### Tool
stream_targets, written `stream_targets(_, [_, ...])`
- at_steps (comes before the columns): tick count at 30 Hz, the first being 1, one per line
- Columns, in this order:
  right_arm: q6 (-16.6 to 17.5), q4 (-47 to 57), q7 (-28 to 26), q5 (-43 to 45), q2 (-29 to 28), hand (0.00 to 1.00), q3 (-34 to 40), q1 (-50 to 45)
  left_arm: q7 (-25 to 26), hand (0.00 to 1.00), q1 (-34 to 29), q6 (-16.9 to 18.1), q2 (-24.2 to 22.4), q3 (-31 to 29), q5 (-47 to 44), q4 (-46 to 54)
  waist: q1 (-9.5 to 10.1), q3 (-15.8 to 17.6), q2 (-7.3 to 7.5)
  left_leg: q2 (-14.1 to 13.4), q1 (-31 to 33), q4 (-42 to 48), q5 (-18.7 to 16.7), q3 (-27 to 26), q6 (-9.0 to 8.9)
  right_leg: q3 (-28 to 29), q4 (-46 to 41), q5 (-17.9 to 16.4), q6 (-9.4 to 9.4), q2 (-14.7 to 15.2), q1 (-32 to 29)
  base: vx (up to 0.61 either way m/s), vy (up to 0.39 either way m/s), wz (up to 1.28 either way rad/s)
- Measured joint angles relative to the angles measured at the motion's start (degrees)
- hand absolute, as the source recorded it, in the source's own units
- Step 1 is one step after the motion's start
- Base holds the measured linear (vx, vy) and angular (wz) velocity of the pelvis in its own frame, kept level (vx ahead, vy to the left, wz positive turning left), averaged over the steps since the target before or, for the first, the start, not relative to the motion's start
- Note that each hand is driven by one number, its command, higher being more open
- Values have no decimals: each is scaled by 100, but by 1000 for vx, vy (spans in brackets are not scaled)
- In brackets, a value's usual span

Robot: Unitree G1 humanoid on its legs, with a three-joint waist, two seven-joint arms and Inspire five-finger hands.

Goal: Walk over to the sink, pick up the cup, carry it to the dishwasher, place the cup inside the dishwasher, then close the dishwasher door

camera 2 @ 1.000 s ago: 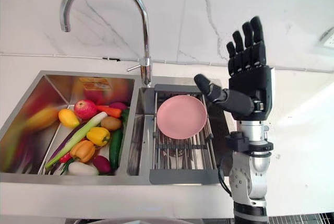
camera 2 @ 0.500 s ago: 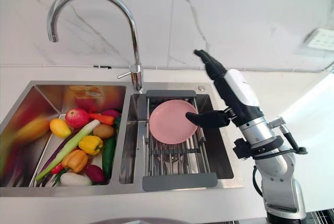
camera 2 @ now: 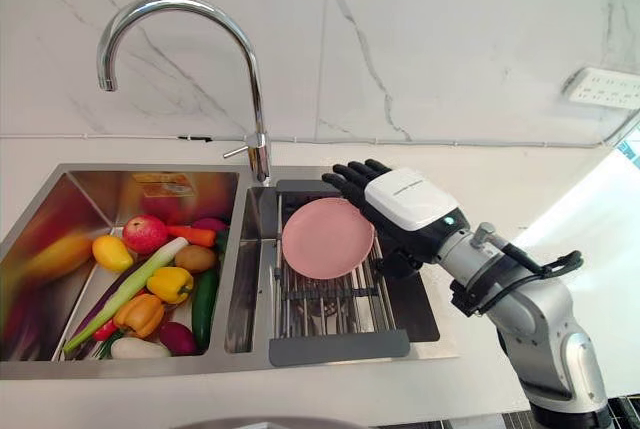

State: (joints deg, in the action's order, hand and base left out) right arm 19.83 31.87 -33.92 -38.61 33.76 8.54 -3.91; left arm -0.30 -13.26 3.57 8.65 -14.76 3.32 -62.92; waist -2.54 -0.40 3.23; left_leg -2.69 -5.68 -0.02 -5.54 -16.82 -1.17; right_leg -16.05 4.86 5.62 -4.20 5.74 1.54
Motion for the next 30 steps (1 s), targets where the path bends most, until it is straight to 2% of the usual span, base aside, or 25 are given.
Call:
stream_targets(11, [19, -594, 93, -446, -193, 100, -450, -28, -4, 100, 5, -1, -9, 91, 14, 22, 6, -20, -10, 7, 1, -35, 51, 74, 2, -68, 1, 0, 0, 7, 35, -50, -19, 3])
stream_targets(30, [204, -1021, 992, -1317, -469, 100, -884, -229, -42, 100, 62, -77, -14, 156, 11, 27, 46, -30, -3, 23, 10, -90, 135, 218, 9, -194, 4, 0, 0, 22, 74, -45, -17, 4])
